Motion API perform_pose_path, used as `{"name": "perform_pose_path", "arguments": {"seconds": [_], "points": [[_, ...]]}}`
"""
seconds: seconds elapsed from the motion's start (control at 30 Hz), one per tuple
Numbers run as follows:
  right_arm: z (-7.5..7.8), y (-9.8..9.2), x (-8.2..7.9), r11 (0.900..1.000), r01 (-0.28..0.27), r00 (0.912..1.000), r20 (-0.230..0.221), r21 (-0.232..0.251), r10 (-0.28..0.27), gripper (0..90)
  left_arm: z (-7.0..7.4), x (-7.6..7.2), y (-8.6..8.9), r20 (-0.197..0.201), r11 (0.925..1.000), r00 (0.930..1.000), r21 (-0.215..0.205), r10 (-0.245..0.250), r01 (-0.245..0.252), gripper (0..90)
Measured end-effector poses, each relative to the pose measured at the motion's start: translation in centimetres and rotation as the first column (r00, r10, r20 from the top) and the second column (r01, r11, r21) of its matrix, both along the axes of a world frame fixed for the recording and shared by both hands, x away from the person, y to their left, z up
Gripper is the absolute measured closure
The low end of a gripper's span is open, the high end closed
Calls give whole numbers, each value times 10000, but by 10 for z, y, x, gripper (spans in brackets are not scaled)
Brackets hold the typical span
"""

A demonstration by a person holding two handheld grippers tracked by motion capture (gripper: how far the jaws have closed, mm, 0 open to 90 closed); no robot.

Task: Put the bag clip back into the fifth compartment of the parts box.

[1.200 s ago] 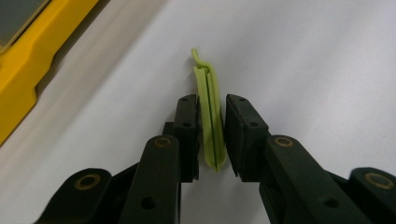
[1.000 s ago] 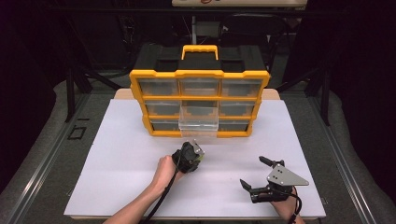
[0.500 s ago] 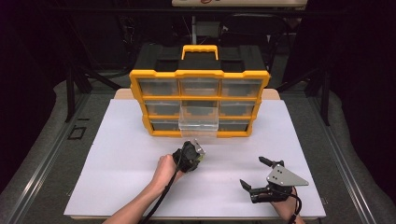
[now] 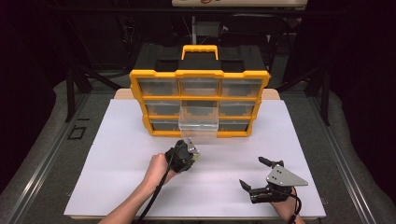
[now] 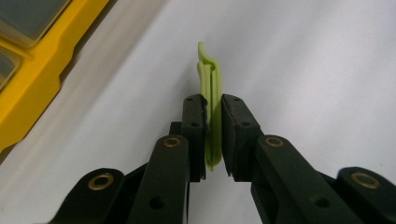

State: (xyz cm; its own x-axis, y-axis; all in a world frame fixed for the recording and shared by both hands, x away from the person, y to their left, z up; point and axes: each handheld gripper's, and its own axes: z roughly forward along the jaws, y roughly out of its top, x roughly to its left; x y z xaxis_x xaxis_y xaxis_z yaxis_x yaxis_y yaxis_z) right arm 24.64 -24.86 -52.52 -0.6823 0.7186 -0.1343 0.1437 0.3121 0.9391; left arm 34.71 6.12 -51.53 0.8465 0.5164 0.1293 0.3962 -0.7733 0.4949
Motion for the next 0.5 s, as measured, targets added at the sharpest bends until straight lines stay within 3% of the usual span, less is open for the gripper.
{"name": "perform_pose_path", "arguments": {"seconds": [0.5], "points": [[0, -1, 1, 10000, 5, 10000, -27, -5, -5, 7, 7, -1, 15, -14, 9998, 9999, -159, -102, 101, 804]]}}
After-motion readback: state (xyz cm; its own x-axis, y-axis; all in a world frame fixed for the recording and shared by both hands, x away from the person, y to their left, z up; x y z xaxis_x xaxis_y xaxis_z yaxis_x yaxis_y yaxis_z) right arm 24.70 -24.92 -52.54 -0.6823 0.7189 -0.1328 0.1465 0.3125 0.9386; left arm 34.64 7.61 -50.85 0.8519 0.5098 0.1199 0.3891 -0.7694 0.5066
